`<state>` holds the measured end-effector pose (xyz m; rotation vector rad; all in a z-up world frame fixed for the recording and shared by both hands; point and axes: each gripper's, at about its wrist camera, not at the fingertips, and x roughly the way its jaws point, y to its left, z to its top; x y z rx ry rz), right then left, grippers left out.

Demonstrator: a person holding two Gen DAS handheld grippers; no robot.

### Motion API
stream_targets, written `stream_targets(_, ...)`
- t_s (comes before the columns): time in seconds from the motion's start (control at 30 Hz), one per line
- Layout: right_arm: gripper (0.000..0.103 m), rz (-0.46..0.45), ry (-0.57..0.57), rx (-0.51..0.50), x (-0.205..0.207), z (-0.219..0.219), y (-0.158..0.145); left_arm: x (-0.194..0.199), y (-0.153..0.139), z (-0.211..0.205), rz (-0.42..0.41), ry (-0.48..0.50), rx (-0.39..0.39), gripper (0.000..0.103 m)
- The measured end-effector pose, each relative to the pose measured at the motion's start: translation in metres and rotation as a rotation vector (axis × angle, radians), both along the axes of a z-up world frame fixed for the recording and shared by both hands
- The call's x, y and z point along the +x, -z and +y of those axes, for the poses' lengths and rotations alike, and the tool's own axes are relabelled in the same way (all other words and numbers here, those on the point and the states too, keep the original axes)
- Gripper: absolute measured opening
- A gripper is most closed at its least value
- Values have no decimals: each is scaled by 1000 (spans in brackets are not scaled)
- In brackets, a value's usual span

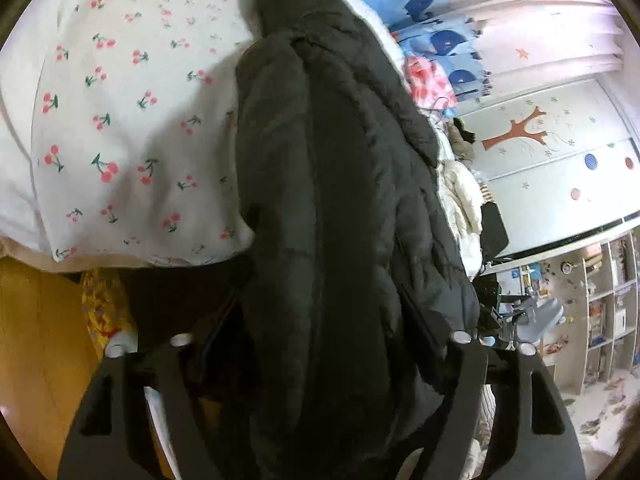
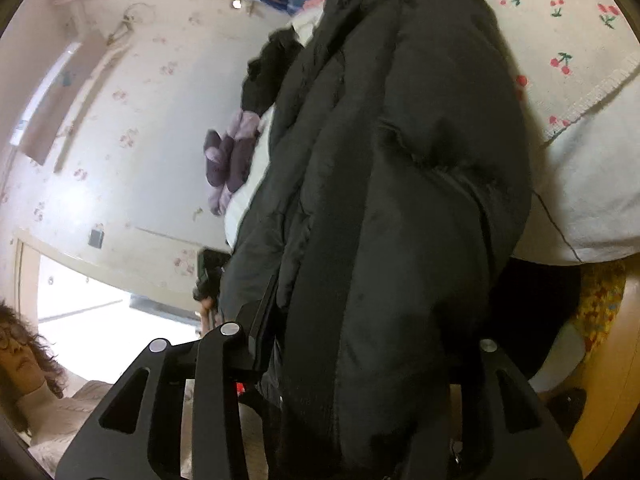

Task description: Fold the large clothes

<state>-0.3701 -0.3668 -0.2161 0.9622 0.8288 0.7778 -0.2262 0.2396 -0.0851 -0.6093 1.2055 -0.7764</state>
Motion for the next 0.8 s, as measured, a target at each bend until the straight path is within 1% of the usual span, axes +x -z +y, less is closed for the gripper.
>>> stream_targets(0.03,26,-32,10,21,-2,0,-7,-2,-7,0,-10,15,-23,35)
stream_targets(0.1,22,-113,32,70,-5,-2,-27,-5,-28,-1,-68,7,-12,21)
stream_targets(0.13,20,-169,39,97,-8,-4,-42,-7,-38,-1,-89,5,-23,19)
stream_targets(0.2,20,-247,40,126,-11,-4,-65,-9,-60,-1,-136,-3,-58,16)
stream_targets(0.27,20,-285,26,130,-13,0,-80,-11,-80,-3,-175,1,-108,16)
stream_targets(0.3,20,-293,15,123,-14,3,-83,-12,-84,-3,-186,8,-119,16)
stream_targets(0.37,24,-258,-5,82,-13,7,-80,-13,-86,-6,-192,36,-110,16)
stream_targets(0.4,38,-200,-15,37,-11,8,-69,-12,-79,-9,-174,66,-87,17)
stream_targets(0.43,64,-159,-21,13,-8,13,-62,-10,-68,-12,-138,91,-63,18)
stream_targets(0.47,75,-82,-23,-19,-6,13,-43,-9,-58,-16,-108,108,-40,36)
stream_targets(0.5,83,-43,-21,-27,-5,12,-34,-9,-42,-19,-67,118,0,59)
stream_targets(0.53,82,11,-26,-22,-5,12,-17,-9,-29,-19,-37,104,32,66)
stream_targets(0.57,82,38,-29,-13,-7,13,-3,-11,-21,-19,-22,89,36,68)
stream_targets(0.6,79,44,-21,-7,-9,15,4,-11,-11,-18,2,80,8,68)
stream_targets(0.63,63,41,-18,2,-10,16,8,-12,-7,-17,12,66,-17,68)
stream_targets(0.67,53,30,-12,3,-11,17,9,-13,-6,-16,8,52,-24,64)
stream_targets(0.7,34,8,9,0,-12,18,6,-15,-7,-17,-3,46,-31,45)
stream_targets(0.73,27,-17,24,12,-12,17,2,-16,-11,-18,-7,48,-44,36)
stream_targets(0.77,24,-60,47,31,-13,18,-7,-17,-21,-19,-33,32,-39,27)
stream_targets(0.8,19,-116,74,59,-15,17,-21,-18,-30,-19,-56,21,-44,19)
